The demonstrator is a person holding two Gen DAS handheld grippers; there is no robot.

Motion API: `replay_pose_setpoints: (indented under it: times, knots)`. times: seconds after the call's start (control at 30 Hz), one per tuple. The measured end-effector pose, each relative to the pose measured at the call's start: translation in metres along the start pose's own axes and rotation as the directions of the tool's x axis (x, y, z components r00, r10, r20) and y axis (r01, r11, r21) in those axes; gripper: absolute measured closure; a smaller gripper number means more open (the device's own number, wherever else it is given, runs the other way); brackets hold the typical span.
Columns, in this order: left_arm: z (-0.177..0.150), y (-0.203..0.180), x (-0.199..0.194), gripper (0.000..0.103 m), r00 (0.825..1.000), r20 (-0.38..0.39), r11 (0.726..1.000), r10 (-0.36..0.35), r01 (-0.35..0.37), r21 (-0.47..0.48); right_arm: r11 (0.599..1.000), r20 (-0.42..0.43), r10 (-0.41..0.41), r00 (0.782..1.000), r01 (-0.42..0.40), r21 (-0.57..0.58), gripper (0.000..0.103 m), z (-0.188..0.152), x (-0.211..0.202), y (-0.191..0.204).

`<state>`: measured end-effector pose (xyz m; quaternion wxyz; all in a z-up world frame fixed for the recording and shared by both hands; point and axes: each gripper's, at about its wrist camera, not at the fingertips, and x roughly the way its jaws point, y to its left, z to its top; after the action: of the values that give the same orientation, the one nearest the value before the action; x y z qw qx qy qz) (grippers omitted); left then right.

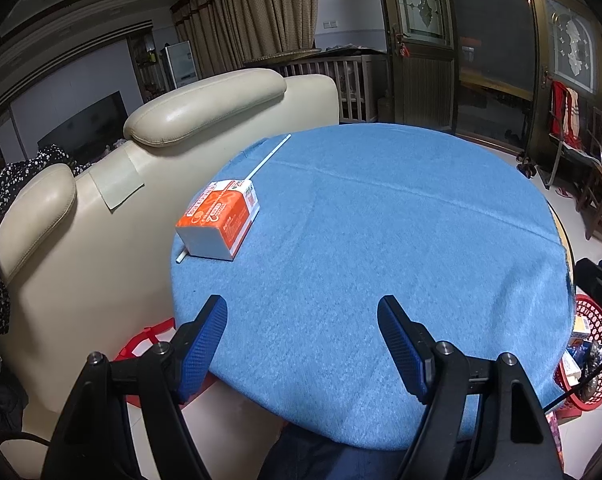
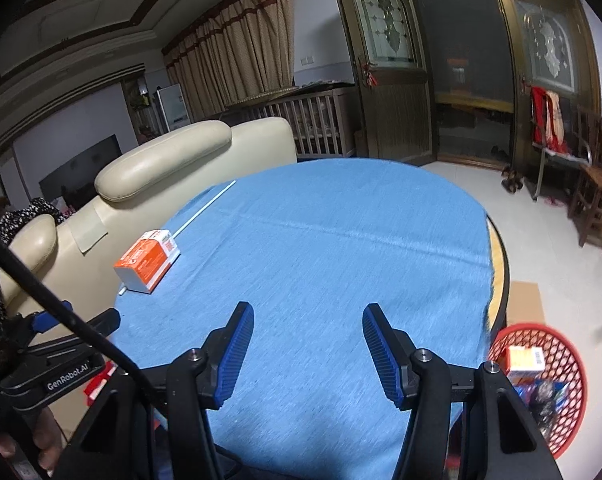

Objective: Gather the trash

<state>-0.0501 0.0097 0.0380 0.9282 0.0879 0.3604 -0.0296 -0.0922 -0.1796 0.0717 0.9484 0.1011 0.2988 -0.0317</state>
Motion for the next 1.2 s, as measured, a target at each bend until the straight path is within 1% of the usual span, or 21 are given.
replay_pose_setpoints:
  times: [0.33,0.77,1.0,1.2]
  knots:
    - [0.023,0.002,0.025,0.025,1.000,-0.014,1.000,0.017,-0.017,-0.009,0.999,-0.005,-0.033,0.999,0.033,-0.024,0.042,0.020,0.025,-0.007]
    - [0.045,0.001,0.058,0.025,0.998,-0.053,0.999,0.035,-0.036,-0.022,0.999,-0.008,-0.027,1.000,0.027,-0.036,0.042,0.048,0.063,-0.003]
    - [0.046,0.002,0.066,0.025,0.997,-0.068,0.999,0.036,-0.038,-0.028,0.997,-0.018,-0.031,0.999,0.030,-0.064,0.042,0.045,0.076,0.008]
    - [0.044,0.001,0.073,0.025,0.995,-0.087,0.999,0.040,-0.043,-0.028,0.997,-0.037,-0.031,0.999,0.029,-0.067,0.042,0.038,0.083,0.008]
